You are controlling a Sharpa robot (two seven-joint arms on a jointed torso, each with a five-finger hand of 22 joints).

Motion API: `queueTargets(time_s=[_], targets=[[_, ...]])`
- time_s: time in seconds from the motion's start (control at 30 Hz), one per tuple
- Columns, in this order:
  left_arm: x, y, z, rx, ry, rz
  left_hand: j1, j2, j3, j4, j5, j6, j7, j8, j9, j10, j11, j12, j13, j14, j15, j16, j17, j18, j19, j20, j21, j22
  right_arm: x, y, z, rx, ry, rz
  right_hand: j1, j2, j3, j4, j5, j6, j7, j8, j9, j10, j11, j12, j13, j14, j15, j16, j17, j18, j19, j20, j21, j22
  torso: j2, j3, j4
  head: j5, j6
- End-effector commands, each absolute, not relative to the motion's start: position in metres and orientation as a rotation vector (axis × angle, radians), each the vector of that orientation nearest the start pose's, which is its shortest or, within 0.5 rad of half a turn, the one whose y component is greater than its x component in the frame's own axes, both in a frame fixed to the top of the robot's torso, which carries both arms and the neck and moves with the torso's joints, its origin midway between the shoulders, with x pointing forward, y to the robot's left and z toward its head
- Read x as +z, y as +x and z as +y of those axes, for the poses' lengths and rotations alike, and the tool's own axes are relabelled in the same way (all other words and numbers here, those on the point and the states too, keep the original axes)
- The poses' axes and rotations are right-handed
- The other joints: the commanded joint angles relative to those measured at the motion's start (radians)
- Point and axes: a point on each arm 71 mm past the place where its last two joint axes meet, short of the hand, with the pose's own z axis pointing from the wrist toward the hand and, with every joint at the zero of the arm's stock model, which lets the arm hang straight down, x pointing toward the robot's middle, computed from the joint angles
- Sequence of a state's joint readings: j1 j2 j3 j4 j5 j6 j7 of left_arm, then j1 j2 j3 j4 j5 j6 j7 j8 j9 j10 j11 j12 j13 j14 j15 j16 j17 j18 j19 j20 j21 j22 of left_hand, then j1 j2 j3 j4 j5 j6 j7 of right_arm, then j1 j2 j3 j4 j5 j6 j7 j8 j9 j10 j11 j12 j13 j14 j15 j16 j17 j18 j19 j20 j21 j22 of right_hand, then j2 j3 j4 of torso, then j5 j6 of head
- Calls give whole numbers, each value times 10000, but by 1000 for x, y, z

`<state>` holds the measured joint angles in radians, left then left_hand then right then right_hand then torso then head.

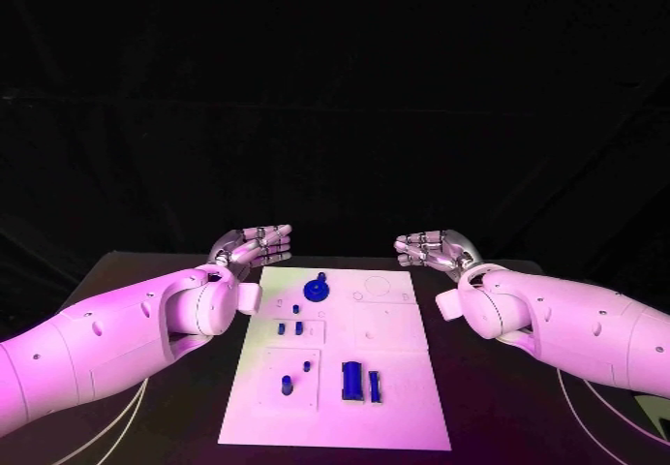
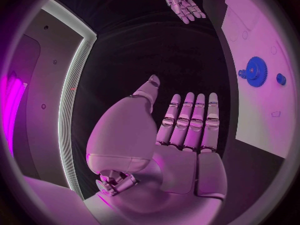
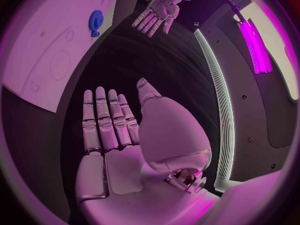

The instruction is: Assemble the parts on the task board

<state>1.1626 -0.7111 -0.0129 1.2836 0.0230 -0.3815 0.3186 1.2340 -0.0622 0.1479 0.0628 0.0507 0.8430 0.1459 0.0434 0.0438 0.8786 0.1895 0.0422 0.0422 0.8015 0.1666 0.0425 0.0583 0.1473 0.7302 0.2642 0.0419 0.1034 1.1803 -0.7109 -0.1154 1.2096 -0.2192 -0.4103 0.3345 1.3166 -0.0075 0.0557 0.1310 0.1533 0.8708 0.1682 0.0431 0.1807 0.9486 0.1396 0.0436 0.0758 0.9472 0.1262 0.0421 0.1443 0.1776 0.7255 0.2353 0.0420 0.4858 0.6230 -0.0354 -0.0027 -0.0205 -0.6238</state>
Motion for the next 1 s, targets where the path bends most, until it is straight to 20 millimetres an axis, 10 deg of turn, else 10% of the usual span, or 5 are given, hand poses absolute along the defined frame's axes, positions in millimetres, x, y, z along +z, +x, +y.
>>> queueTargets(time_s=[0.03,0.37,0.43,0.53,1.0], targets=[[-211,526,219,-13408,-12585,13718,-4080,622,-489,-628,-507,-2785,-482,-434,-438,-2903,-625,-422,-422,-2649,-549,-425,-583,-442,-2414,-873,-419,-1034,-232,526,-239,11610,9811,14581,-4350,75,-557,-442,-508,-2878,-553,-431,-600,-3134,-461,-436,-758,-3130,-417,-421,-479,-566,-2398,-779,-420,-1608,-119,48,6,22,17],[-221,490,203,-12776,-12360,12802,-6862,622,-1479,-628,-507,-4685,-1459,-434,-438,-4885,-1053,-422,-422,-4457,-927,-425,-583,-702,-4063,-1472,-419,-1034,-229,488,-208,12214,11229,12996,-7298,75,-557,-1310,-1533,-4834,-931,-431,-1006,-5264,-1396,-436,-758,-5258,-1262,-421,-1443,-916,-4026,-1309,-420,-2698,-761,342,26,198,229],[-222,482,200,-12637,-12290,12617,-7269,622,-1479,-628,-507,-4965,-1459,-434,-438,-5175,-1116,-422,-422,-4722,-1666,-425,-583,-768,-4301,-1562,-419,-1034,-228,480,-203,12260,11503,12723,-7749,75,-557,-1310,-1533,-5132,-1682,-431,-1064,-5586,-1396,-436,-758,-5582,-1262,-421,-1443,-916,-4273,-1388,-420,-2864,-787,353,27,205,237],[-224,471,196,-12443,-12183,12368,-7904,622,-1479,-628,-507,-5400,-1459,-434,-438,-5629,-1895,-422,-422,-5134,-1666,-425,-583,-768,-4682,-1694,-419,-1034,-226,469,-196,12290,11864,12381,-8426,75,-557,-1310,-1533,-5579,-1682,-431,-1807,-6077,-1396,-436,-758,-6069,-1262,-421,-1443,-1026,-4650,-1508,-420,-3114,-788,354,27,205,238],[-224,462,192,-12289,-12089,12178,-9800,622,-1479,-628,-507,-6695,-1459,-434,-438,-6977,-1895,-422,-422,-6370,-1666,-425,-583,-1473,-5800,-2642,-419,-1034,-224,462,-192,12289,12089,12178,-10450,75,-557,-1310,-1533,-6918,-1682,-431,-1807,-7533,-1396,-436,-758,-7526,-1262,-421,-1443,-1776,-5752,-2353,-420,-3860,-788,354,27,205,238]])
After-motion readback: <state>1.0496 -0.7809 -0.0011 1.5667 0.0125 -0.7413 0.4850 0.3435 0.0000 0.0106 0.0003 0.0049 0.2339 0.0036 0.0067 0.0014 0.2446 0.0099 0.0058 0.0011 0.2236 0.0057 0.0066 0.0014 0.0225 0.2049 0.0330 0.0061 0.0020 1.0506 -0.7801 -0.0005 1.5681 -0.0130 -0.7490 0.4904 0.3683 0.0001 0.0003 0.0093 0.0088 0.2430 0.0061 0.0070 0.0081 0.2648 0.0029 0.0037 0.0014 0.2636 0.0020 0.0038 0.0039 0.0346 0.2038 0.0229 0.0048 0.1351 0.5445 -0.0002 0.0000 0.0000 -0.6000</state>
